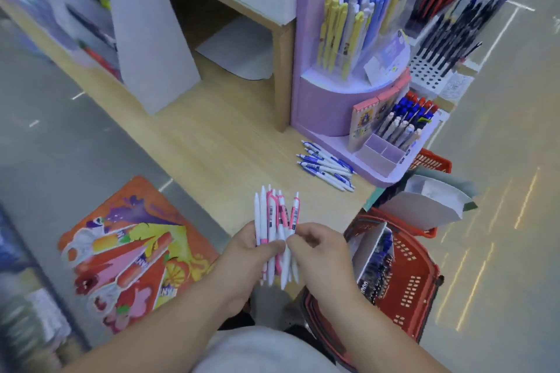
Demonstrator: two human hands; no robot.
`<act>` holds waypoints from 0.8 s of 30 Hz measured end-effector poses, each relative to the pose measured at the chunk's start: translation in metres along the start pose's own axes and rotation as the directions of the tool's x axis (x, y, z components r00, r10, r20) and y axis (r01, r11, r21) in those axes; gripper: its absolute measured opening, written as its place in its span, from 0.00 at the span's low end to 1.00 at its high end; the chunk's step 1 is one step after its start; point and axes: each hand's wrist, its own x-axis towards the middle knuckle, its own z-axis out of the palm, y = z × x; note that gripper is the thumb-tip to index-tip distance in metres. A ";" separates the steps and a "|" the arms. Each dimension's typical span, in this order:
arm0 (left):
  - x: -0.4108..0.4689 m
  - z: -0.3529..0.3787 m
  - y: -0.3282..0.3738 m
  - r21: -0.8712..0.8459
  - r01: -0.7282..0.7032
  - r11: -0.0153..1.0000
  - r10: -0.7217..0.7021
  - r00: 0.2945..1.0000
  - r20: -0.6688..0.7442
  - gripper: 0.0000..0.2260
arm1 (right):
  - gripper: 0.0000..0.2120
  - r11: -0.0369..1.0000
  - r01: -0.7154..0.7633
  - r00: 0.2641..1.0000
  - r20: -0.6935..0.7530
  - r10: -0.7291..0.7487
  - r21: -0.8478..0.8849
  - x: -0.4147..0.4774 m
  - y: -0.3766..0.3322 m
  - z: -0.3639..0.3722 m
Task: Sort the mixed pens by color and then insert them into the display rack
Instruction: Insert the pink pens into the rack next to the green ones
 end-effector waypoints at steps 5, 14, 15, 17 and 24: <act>-0.026 -0.038 0.013 -0.283 -0.035 0.959 -0.005 0.990 -0.138 0.13 | 0.16 0.998 0.027 0.986 0.165 -0.017 -0.061 -0.002 -0.023 0.047; -0.043 -0.167 0.026 -0.548 -0.091 0.832 -0.140 0.920 -0.365 0.12 | 0.07 0.977 0.139 0.836 0.548 -0.029 -0.160 0.017 -0.084 0.170; -0.045 -0.186 0.030 -0.568 -0.100 0.817 -0.145 0.918 -0.370 0.12 | 0.07 0.975 0.149 0.818 0.575 -0.026 -0.167 0.020 -0.092 0.190; -0.049 -0.228 0.038 -0.600 -0.125 0.790 -0.141 0.916 -0.377 0.13 | 0.07 0.976 0.141 0.782 0.624 -0.008 -0.165 0.027 -0.106 0.231; -0.064 -0.392 0.098 -0.549 -0.112 0.828 -0.084 0.944 -0.320 0.11 | 0.07 0.987 0.116 0.757 0.654 -0.017 -0.108 0.044 -0.165 0.377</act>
